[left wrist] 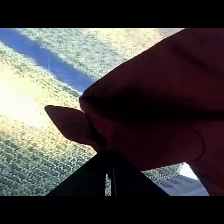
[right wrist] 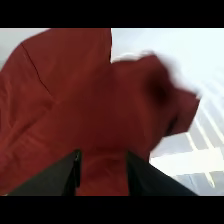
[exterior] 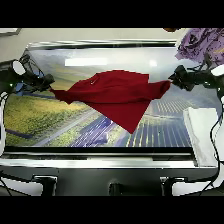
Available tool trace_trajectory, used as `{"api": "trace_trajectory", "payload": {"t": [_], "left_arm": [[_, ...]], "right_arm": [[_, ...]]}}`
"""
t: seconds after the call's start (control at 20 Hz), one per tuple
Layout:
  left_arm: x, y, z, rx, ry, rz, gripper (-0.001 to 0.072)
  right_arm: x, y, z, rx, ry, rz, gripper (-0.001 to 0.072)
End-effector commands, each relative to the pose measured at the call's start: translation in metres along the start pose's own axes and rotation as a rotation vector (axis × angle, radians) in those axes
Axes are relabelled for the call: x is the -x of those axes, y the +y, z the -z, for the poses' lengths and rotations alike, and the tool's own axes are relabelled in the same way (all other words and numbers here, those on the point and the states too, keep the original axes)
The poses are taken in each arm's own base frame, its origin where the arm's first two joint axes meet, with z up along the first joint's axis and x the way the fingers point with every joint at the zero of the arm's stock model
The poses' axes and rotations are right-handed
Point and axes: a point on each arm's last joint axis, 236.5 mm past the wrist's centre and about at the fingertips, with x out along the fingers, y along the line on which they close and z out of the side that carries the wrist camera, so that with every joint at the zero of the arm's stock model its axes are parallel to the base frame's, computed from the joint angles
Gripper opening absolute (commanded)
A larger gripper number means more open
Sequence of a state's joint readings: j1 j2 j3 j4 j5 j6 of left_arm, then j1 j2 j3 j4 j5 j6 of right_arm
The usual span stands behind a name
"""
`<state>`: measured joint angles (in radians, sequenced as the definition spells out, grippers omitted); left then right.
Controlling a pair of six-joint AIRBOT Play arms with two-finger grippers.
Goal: Fold the clothes and pants, and hang the long-sleeved shirts on hangers.
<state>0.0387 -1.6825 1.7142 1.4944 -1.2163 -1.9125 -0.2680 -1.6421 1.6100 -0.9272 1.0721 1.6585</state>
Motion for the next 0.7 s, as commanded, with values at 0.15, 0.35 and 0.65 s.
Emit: {"api": "trace_trajectory", "payload": {"t": [0.15, 0.35, 0.65], "left_arm": [[-0.001, -0.002, 0.001, -0.005, 0.003, 0.001, 0.0017], [-0.002, -0.002, 0.002, -0.005, 0.004, 0.000, 0.0017], [-0.004, -0.001, 0.002, -0.004, 0.009, -0.002, 0.0017]], "right_arm": [[0.056, -0.058, 0.047, 0.051, 0.224, 0.143, 0.0434], [0.040, -0.068, 0.122, -0.017, 0.314, 0.097, 0.0455], [-0.030, -0.045, 0.284, 0.027, 0.504, 0.077, 0.0552]]}}
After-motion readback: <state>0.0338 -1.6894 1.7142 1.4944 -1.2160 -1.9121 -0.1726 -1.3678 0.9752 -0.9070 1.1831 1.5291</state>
